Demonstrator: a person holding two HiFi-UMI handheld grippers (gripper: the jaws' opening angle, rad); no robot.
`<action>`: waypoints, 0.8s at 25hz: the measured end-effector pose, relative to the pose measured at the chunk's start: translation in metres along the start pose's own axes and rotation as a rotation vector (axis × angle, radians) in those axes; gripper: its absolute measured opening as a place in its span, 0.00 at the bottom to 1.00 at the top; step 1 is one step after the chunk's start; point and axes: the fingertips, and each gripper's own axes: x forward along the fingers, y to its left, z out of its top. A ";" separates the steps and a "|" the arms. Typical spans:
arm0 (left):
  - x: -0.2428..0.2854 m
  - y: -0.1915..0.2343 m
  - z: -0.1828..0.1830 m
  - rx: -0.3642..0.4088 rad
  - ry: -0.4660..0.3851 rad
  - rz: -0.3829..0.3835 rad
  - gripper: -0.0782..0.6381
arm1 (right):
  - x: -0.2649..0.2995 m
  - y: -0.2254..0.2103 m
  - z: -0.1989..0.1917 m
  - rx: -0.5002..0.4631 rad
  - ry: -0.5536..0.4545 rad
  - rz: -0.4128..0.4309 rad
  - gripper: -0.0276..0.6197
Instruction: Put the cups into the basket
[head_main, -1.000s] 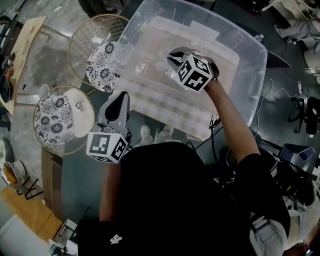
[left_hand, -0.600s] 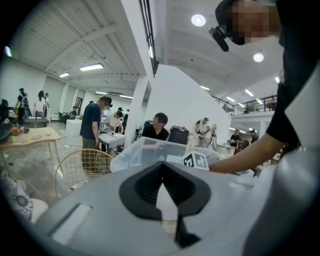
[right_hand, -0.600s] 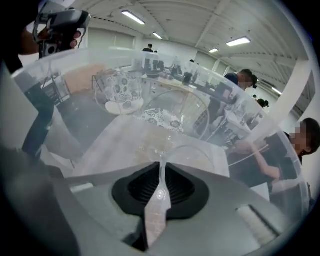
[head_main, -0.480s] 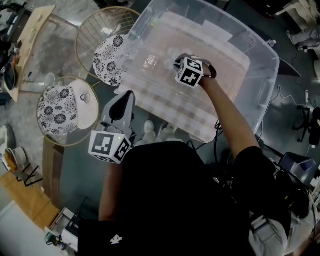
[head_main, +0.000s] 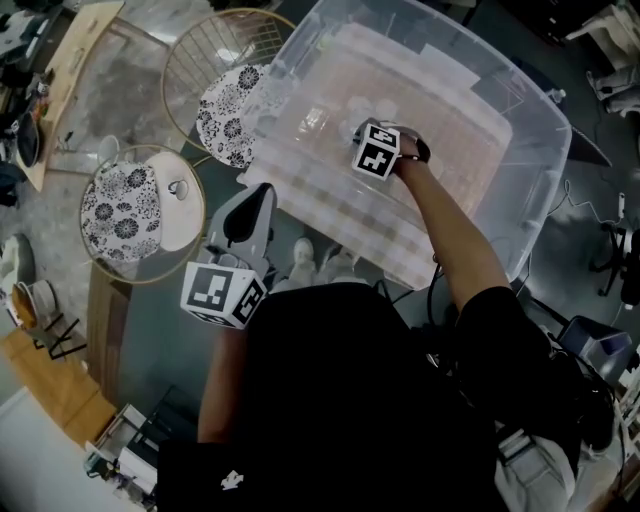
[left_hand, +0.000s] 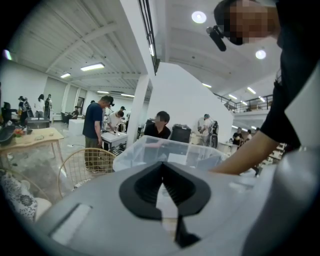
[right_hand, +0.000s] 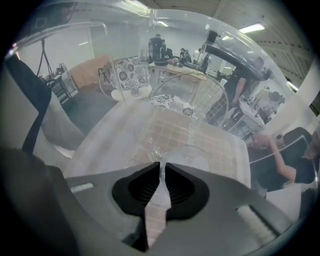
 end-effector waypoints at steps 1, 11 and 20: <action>-0.001 0.002 0.001 -0.001 -0.001 0.005 0.12 | 0.001 0.000 0.000 -0.004 0.001 0.000 0.09; 0.000 0.002 0.007 -0.045 -0.031 -0.008 0.12 | -0.001 0.001 0.000 0.038 -0.011 0.001 0.09; 0.004 0.003 0.009 -0.043 -0.051 -0.058 0.12 | -0.042 -0.005 0.024 0.104 -0.076 -0.041 0.09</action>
